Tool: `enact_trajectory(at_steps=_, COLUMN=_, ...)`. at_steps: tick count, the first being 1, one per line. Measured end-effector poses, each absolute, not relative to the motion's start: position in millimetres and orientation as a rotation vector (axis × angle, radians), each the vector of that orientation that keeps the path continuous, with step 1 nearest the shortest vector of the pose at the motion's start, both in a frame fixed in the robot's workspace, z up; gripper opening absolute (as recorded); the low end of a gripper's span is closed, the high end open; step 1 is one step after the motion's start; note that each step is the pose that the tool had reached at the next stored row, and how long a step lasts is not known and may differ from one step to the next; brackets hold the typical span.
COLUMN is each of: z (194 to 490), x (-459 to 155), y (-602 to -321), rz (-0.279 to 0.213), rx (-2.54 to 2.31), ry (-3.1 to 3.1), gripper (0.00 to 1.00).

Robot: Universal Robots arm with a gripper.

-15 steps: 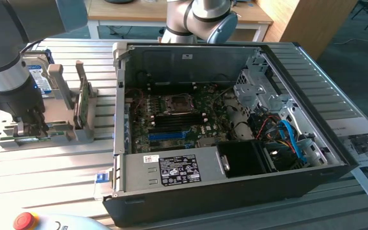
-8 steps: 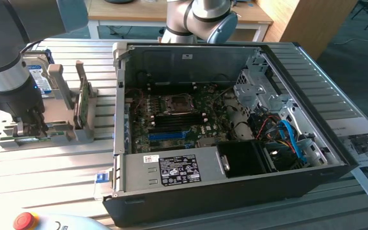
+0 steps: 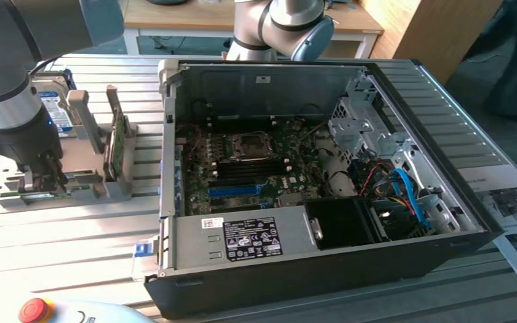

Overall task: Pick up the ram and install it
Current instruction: 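Pick up the ram and move it above insertion slot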

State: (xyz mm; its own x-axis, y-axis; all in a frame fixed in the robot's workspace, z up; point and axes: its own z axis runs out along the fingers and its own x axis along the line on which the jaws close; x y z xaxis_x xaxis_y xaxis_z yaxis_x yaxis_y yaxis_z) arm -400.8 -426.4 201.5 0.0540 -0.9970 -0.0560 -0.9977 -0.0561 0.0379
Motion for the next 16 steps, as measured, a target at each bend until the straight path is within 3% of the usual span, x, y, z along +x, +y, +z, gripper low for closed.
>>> enact_trajectory(at_steps=16, z=201.6, x=-399.3, y=-427.8, rz=0.105, rx=-2.273, ry=2.151, gripper=0.25)
